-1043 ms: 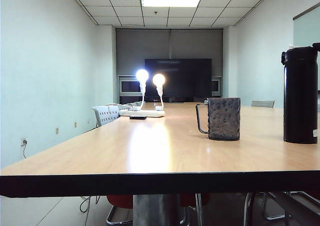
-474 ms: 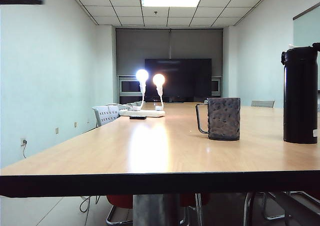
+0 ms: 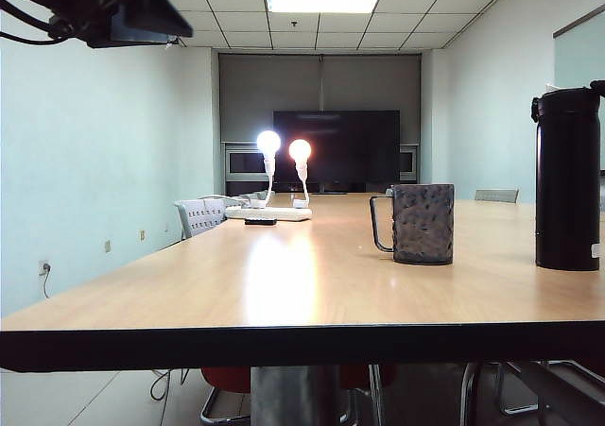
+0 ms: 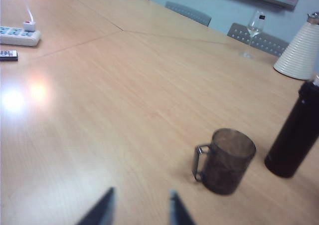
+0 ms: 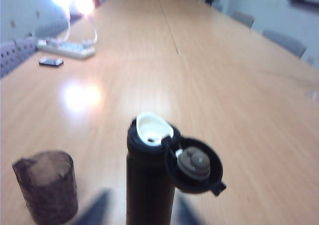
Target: Pick up the black thermos cup, pour some water from it into the cup, and then put the thermos cup back on the table.
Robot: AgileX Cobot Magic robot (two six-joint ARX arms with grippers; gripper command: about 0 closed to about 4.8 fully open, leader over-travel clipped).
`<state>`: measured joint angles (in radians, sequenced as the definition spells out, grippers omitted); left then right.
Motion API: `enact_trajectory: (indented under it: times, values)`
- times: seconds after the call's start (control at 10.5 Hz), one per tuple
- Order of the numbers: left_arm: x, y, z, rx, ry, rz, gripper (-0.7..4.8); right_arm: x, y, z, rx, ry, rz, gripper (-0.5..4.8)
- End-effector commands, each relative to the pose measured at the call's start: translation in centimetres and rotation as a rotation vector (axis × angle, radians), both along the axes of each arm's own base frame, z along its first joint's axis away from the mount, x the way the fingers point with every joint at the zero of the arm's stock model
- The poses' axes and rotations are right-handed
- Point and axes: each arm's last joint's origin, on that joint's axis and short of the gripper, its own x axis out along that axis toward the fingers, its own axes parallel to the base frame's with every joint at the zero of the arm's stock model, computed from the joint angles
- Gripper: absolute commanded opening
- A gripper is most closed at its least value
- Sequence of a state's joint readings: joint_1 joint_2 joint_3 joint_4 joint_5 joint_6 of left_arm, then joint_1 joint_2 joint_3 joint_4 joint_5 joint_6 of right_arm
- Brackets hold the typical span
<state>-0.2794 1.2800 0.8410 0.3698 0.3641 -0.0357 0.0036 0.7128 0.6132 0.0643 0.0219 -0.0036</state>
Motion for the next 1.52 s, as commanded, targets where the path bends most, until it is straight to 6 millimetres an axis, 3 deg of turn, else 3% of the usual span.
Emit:
enact_trajectory:
  times: [0.09, 0.38, 0.76, 0.95, 1.04, 1.23, 1.52]
  values:
    - [0.4, -0.2, 0.5, -0.031, -0.013, -0.006, 1.94, 2.2, 0.0, -1.5, 0.082, 0.093, -0.008, 4.79]
    - [0.4, -0.2, 0.5, -0.031, -0.013, -0.006, 1.94, 2.9, 0.0, -2.6, 0.085, 0.166, -0.012, 4.79]
    - [0.4, -0.2, 0.4, -0.031, -0.011, -0.006, 1.93, 2.7, 2.8, -7.5, 0.086, 0.09, -0.158, 4.79]
    - [0.4, -0.2, 0.4, -0.031, -0.01, -0.007, 1.93, 4.3, 3.5, -9.0, 0.094, 0.09, -0.158, 4.79]
    - [0.4, -0.2, 0.4, -0.031, -0.009, -0.007, 1.92, 6.5, 5.1, -11.2, 0.083, 0.097, -0.189, 4.79]
    - [0.4, -0.2, 0.4, -0.031, -0.008, -0.018, 1.92, 7.9, 5.9, -12.8, 0.081, 0.051, -0.311, 4.79]
    - [0.4, -0.2, 0.3, -0.03, -0.003, -0.018, 1.92, 10.3, 6.6, -12.8, 0.073, 0.048, -0.329, 4.79]
